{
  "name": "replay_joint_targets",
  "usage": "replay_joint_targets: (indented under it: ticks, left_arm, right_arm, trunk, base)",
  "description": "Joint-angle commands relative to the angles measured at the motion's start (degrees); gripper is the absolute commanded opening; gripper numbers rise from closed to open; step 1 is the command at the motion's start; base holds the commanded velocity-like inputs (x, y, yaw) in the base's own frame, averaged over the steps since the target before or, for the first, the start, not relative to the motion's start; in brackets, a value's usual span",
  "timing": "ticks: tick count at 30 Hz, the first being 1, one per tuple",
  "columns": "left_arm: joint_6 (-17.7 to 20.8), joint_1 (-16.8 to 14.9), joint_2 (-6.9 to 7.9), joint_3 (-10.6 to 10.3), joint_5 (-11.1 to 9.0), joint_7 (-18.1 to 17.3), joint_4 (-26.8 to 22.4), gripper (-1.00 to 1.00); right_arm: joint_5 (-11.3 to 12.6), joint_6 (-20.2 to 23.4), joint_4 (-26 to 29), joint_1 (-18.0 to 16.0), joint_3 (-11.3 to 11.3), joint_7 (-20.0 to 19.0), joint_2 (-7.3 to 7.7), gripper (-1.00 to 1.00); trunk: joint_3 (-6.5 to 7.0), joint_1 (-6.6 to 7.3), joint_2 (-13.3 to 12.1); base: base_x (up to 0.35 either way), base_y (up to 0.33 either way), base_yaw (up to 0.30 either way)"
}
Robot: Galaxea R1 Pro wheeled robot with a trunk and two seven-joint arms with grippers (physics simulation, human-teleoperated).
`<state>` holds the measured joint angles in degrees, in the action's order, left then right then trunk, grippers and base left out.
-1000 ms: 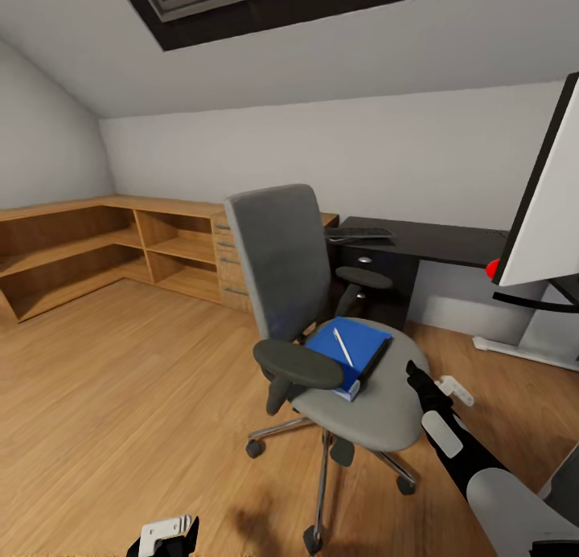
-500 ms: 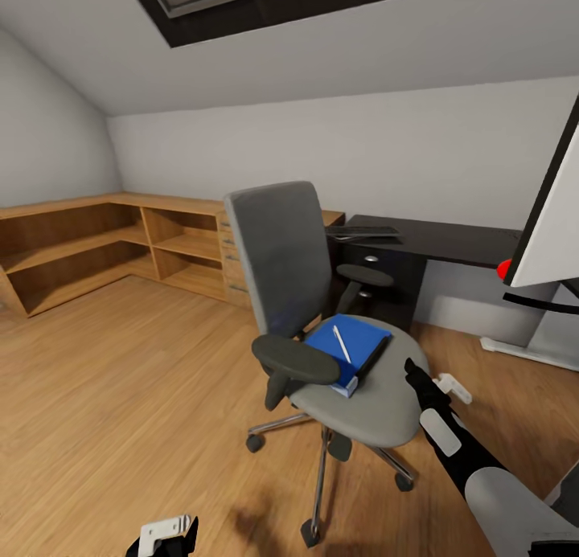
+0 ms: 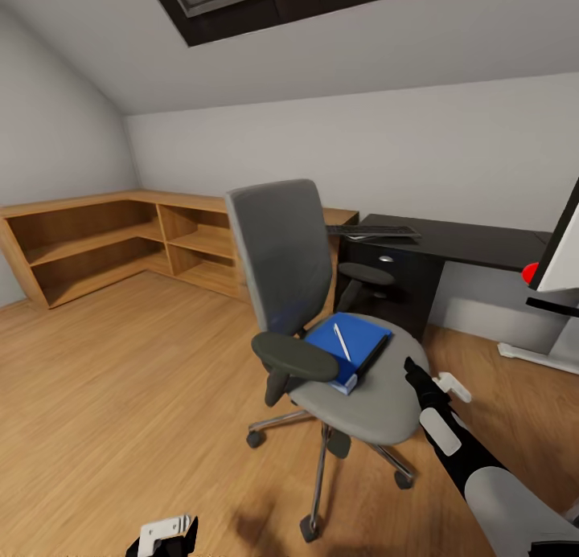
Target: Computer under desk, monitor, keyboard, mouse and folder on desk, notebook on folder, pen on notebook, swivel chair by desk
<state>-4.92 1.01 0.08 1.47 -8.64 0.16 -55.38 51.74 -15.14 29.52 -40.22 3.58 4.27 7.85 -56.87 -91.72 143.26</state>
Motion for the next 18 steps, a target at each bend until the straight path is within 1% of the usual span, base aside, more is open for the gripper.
replay_joint_targets:
  ticks: [1, 18]
  left_arm:
    - [-0.1, 0.0, 0.01, -0.1, -0.5, 0.0, 0.0, 1.0]
    - [-0.1, 0.0, -0.05, -0.1, -0.5, 0.0, 0.0, 1.0]
  right_arm:
    - [0.8, -0.2, -1.5, 0.0, 0.6, 0.2, 0.0, 1.0]
    - [0.8, -0.2, -1.5, 0.0, 0.6, 0.2, -0.03, 1.0]
  trunk:
    - [-0.08, 0.0, 0.0]
    - [-0.45, 0.0, 0.0]
  base:
    - [0.0, 0.0, 0.16]
    - [0.0, 0.0, 0.161]
